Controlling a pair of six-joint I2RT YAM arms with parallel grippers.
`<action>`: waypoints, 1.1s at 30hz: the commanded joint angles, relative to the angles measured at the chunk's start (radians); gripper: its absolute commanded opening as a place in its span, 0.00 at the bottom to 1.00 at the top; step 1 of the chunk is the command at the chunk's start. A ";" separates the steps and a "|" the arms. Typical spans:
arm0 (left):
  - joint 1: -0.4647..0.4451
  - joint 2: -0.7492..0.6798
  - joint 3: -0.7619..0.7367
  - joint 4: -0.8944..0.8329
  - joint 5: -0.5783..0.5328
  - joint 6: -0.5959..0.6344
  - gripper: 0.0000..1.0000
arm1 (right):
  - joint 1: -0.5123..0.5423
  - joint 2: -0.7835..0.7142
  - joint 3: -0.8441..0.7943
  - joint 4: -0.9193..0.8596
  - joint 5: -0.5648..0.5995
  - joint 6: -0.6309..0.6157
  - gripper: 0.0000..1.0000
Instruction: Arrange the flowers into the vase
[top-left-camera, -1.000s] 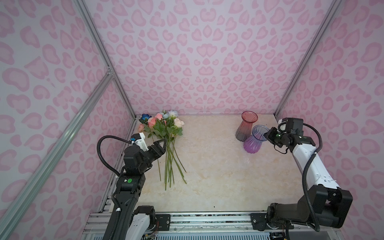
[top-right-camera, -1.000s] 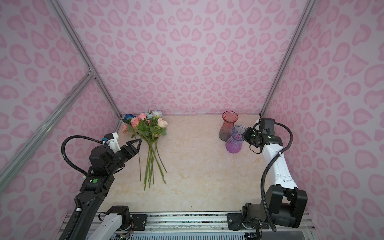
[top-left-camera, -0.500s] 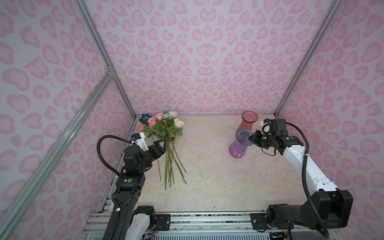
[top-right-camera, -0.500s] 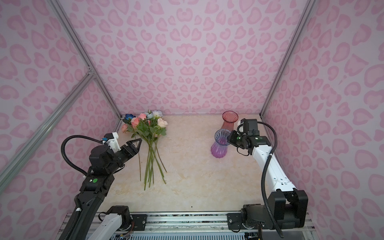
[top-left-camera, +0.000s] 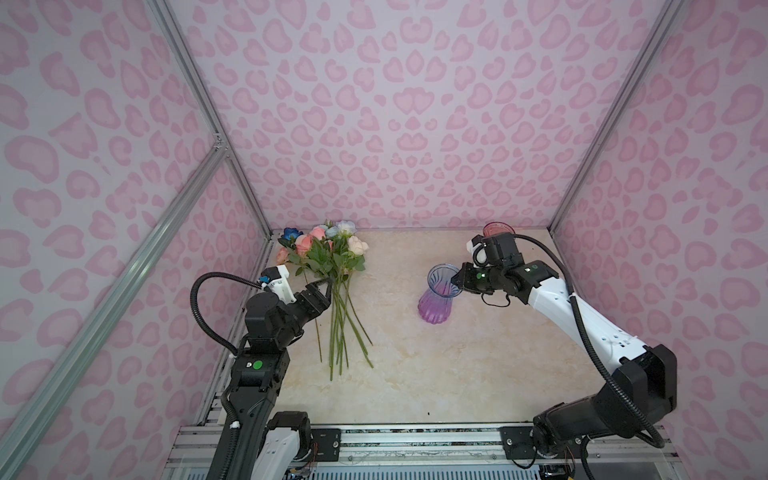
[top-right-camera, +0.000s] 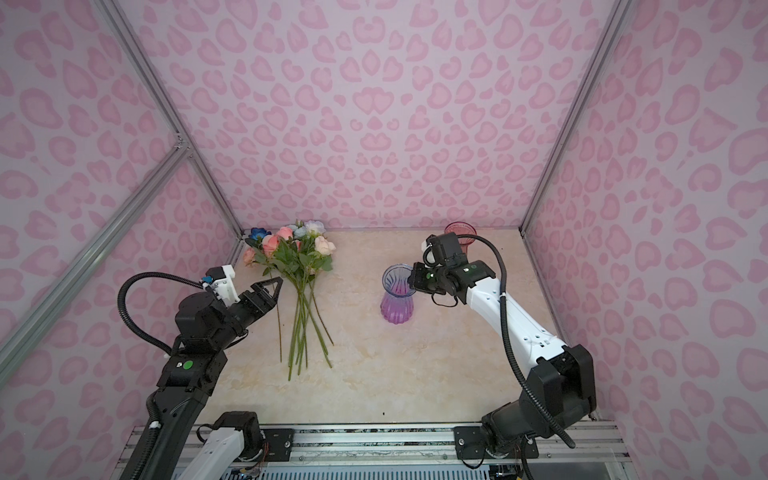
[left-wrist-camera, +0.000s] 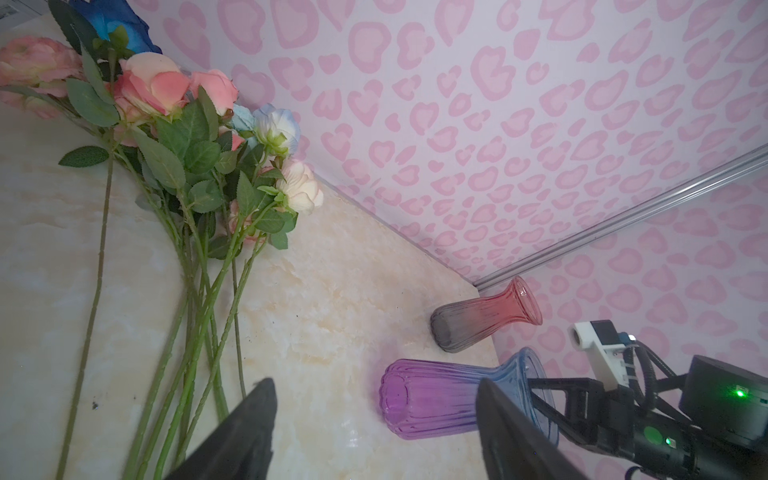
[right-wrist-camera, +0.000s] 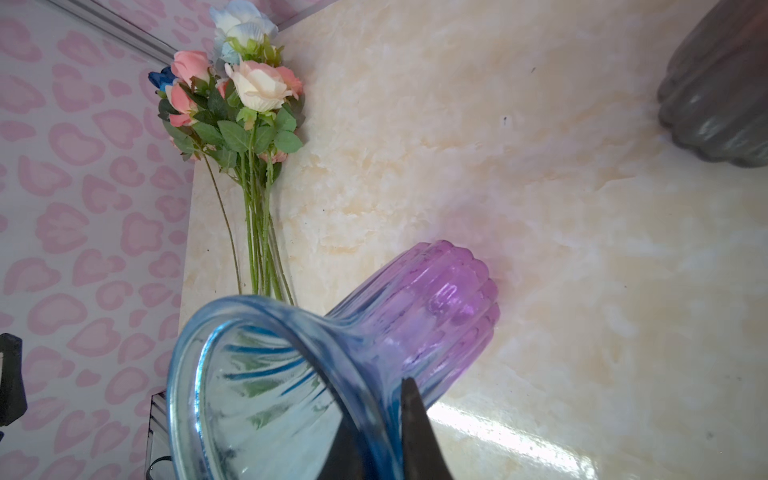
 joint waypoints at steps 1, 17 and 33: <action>0.000 -0.006 0.014 0.004 0.007 -0.007 0.77 | 0.037 0.045 0.055 0.091 0.008 0.012 0.00; 0.000 -0.012 -0.001 -0.005 0.000 -0.010 0.77 | 0.106 0.251 0.260 -0.010 -0.001 0.000 0.00; 0.001 -0.007 0.003 -0.007 0.006 -0.009 0.78 | 0.109 0.383 0.461 -0.131 0.007 -0.036 0.13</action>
